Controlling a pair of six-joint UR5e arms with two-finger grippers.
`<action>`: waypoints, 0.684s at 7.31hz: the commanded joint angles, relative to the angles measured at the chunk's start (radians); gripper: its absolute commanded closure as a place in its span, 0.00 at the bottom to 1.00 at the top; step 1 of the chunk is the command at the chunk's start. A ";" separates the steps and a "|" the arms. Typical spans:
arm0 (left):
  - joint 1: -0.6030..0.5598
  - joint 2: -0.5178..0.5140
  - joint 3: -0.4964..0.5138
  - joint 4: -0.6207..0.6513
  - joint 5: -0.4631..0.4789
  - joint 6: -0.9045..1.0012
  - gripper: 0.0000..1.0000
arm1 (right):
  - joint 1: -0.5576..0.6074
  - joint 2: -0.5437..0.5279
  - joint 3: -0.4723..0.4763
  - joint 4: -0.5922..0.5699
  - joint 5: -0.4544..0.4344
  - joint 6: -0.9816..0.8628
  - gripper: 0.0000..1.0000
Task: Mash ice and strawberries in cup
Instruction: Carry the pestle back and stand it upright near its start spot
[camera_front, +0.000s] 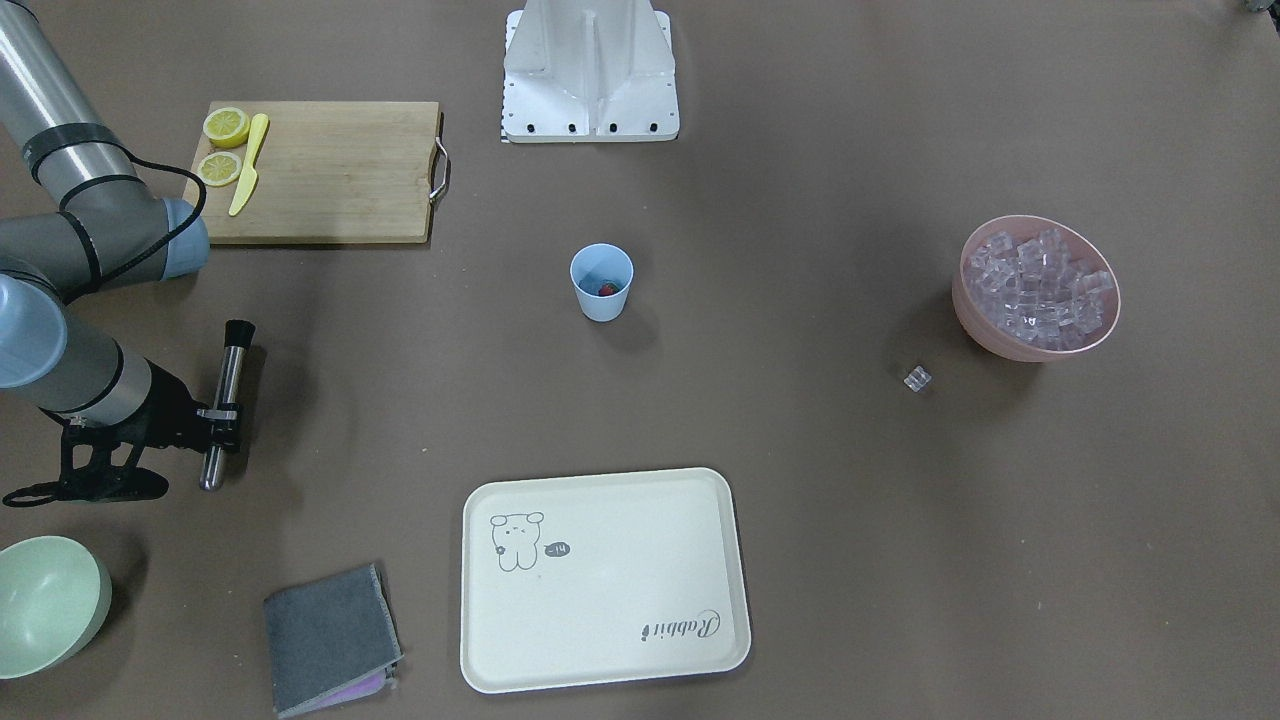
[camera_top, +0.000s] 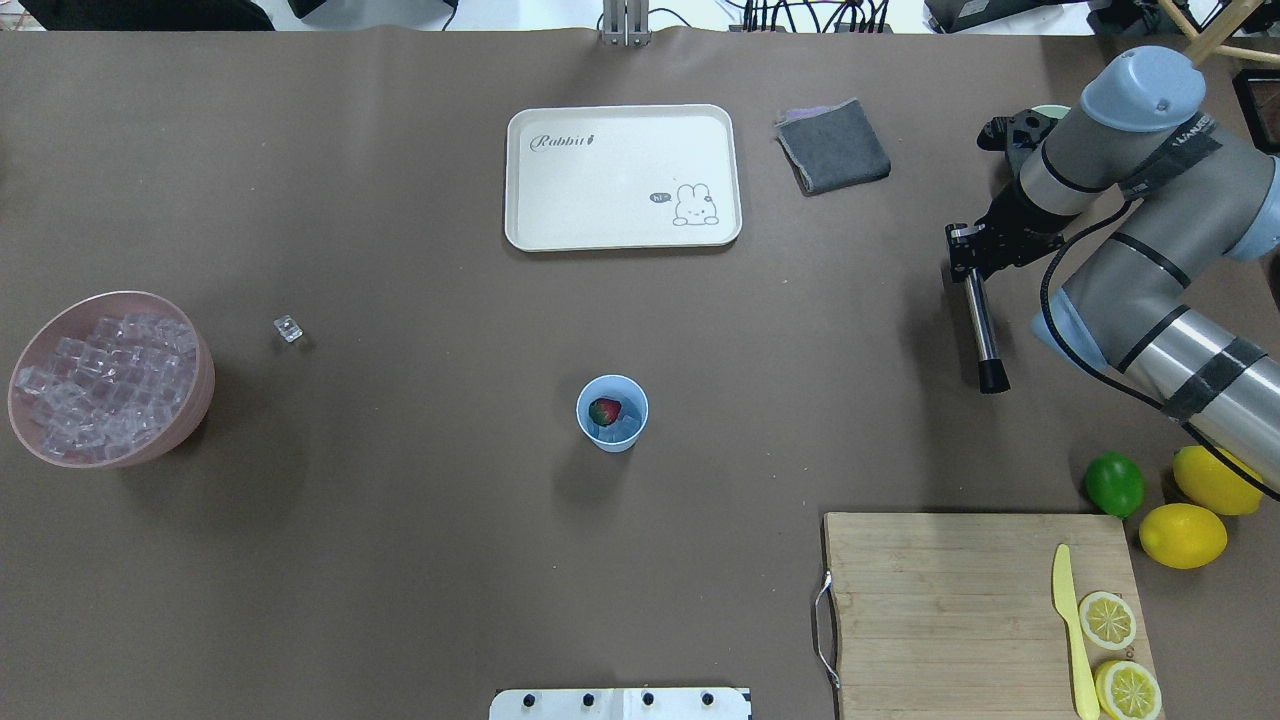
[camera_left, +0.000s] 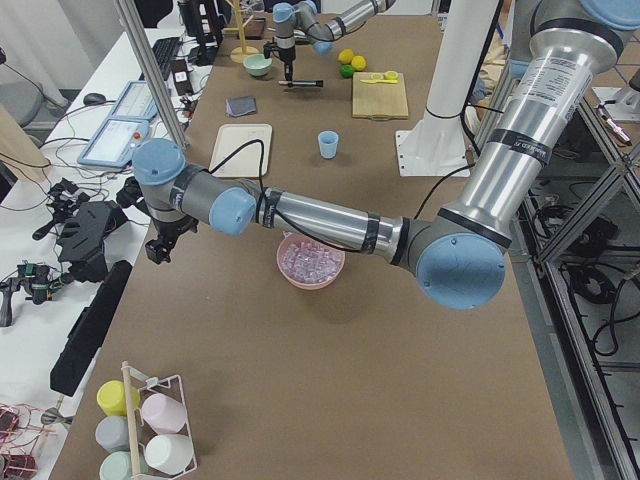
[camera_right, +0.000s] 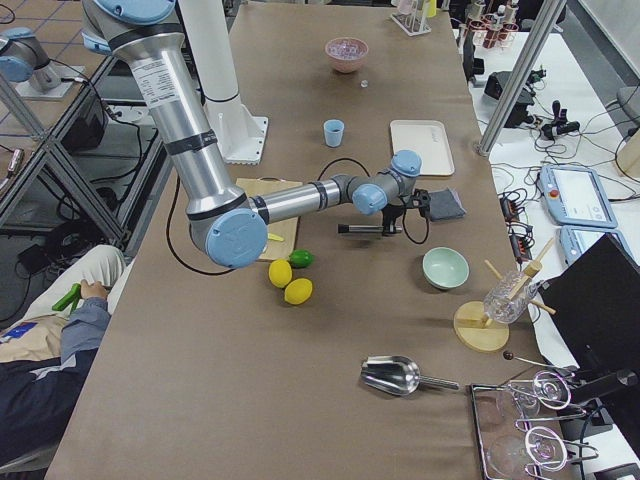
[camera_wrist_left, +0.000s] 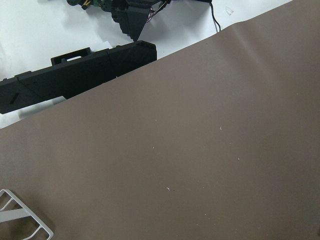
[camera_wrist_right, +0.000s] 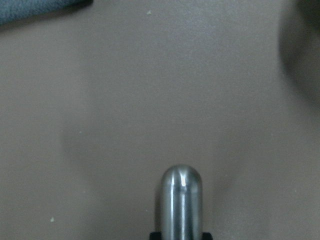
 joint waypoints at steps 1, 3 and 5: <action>0.000 -0.001 0.000 -0.001 0.001 0.000 0.04 | -0.004 0.002 -0.001 -0.004 0.000 -0.010 0.00; 0.000 -0.002 -0.003 -0.004 0.001 0.000 0.04 | 0.028 0.005 0.010 -0.004 0.012 -0.010 0.00; 0.002 -0.016 -0.015 0.008 0.015 -0.014 0.04 | 0.117 -0.008 0.079 -0.042 0.087 -0.013 0.00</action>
